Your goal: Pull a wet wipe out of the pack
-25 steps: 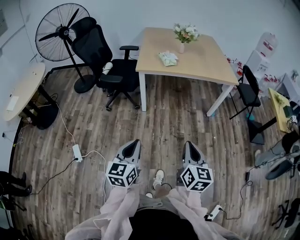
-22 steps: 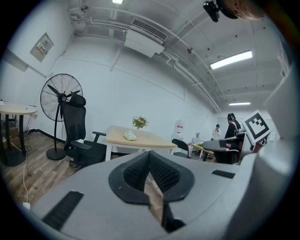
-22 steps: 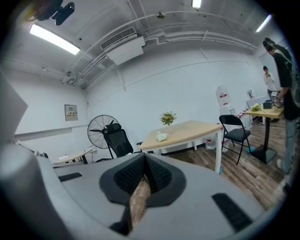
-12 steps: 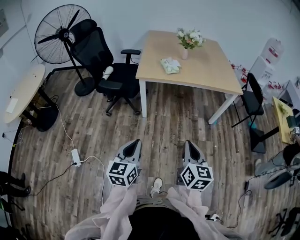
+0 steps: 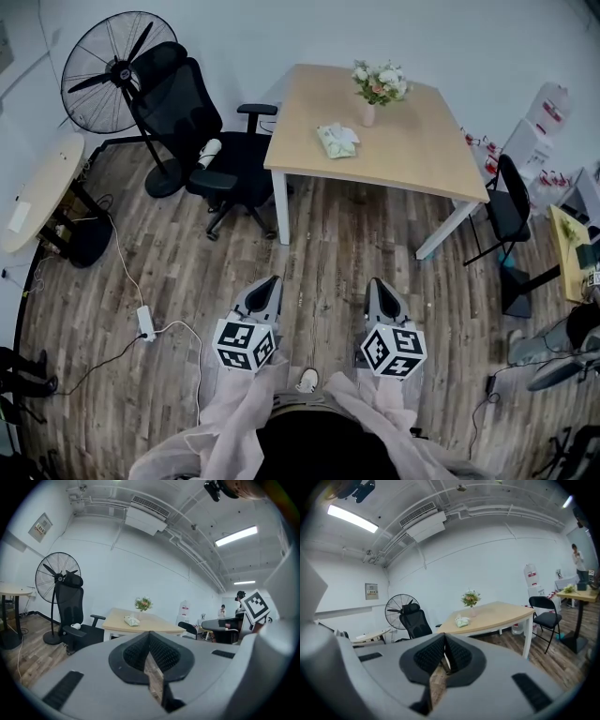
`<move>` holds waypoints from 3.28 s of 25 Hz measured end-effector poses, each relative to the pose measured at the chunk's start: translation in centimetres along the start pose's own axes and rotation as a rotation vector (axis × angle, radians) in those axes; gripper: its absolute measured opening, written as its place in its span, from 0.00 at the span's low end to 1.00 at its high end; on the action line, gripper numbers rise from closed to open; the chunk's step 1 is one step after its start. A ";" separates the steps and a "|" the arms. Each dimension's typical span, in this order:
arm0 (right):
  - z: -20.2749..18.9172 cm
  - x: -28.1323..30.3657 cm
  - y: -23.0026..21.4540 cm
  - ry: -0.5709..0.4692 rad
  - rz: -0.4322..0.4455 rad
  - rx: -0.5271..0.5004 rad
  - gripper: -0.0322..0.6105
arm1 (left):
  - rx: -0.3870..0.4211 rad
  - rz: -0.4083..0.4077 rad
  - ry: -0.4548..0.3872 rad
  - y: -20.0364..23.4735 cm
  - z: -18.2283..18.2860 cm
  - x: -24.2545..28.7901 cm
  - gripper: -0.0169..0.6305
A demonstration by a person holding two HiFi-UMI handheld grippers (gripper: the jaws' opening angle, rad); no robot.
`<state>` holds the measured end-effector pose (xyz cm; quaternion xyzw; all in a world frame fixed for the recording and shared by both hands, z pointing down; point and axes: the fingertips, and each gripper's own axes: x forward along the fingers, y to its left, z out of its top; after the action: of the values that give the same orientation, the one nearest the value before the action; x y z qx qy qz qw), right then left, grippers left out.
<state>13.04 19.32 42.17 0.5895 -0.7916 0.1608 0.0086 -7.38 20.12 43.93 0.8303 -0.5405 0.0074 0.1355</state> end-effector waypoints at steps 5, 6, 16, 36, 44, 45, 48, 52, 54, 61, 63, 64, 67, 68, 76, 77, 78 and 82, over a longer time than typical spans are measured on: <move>0.2 2.1 -1.9 0.012 0.001 -0.004 0.07 | -0.008 0.006 0.000 -0.1 -0.2 2.7 0.04; 0.2 2.4 -2.2 0.014 0.001 -0.003 0.07 | -0.009 0.006 0.000 -0.1 -0.3 3.1 0.04; -0.5 3.5 -3.5 0.036 0.009 0.007 0.07 | -0.013 0.009 0.020 -0.6 -0.9 5.3 0.04; -1.5 3.2 -3.9 0.067 -0.002 0.035 0.07 | -0.024 0.017 0.046 -0.7 -1.5 5.0 0.04; -1.3 5.4 -4.3 0.061 -0.006 0.045 0.07 | -0.015 0.014 0.047 0.5 -1.1 6.9 0.04; -1.2 5.9 -4.4 0.059 -0.005 0.045 0.07 | -0.015 0.014 0.047 0.7 -1.0 7.3 0.04; -0.7 7.6 -4.7 0.059 -0.003 0.041 0.07 | -0.015 0.015 0.044 1.4 -0.4 8.9 0.04; 0.2 10.0 -5.6 0.060 -0.008 0.039 0.07 | -0.014 0.014 0.042 2.3 0.5 11.2 0.04; 0.6 11.2 -6.0 0.062 -0.012 0.040 0.07 | -0.015 0.012 0.044 2.8 0.9 12.4 0.04; 2.1 15.7 -6.9 0.070 -0.022 0.043 0.07 | -0.018 0.008 0.047 4.8 2.5 16.5 0.04; 2.6 17.0 -7.0 0.072 -0.025 0.044 0.07 | -0.019 0.005 0.051 5.5 3.0 17.7 0.04; 2.9 17.7 -7.1 0.072 -0.026 0.045 0.07 | -0.019 0.003 0.052 5.8 3.3 18.3 0.04; 3.7 19.6 -7.5 0.073 -0.035 0.047 0.07 | -0.016 -0.003 0.053 6.7 4.3 20.2 0.04; 3.9 20.3 -7.5 0.073 -0.038 0.047 0.07 | -0.015 -0.005 0.053 7.1 4.6 20.8 0.04; 5.4 25.3 -7.6 0.062 -0.054 0.047 0.07 | -0.009 -0.029 0.047 10.1 6.5 25.3 0.04; 5.5 25.8 -7.6 0.061 -0.055 0.047 0.07 | -0.009 -0.031 0.047 10.5 6.6 25.8 0.04; 5.6 26.3 -7.5 0.061 -0.056 0.046 0.07 | -0.009 -0.032 0.048 10.8 6.7 26.2 0.04; 6.1 28.2 -7.9 0.057 -0.070 0.048 0.07 | -0.007 -0.041 0.049 12.0 7.3 28.2 0.04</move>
<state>12.89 -10.54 44.10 0.6120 -0.7658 0.1961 0.0228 -7.44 -11.35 43.99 0.8405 -0.5197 0.0232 0.1519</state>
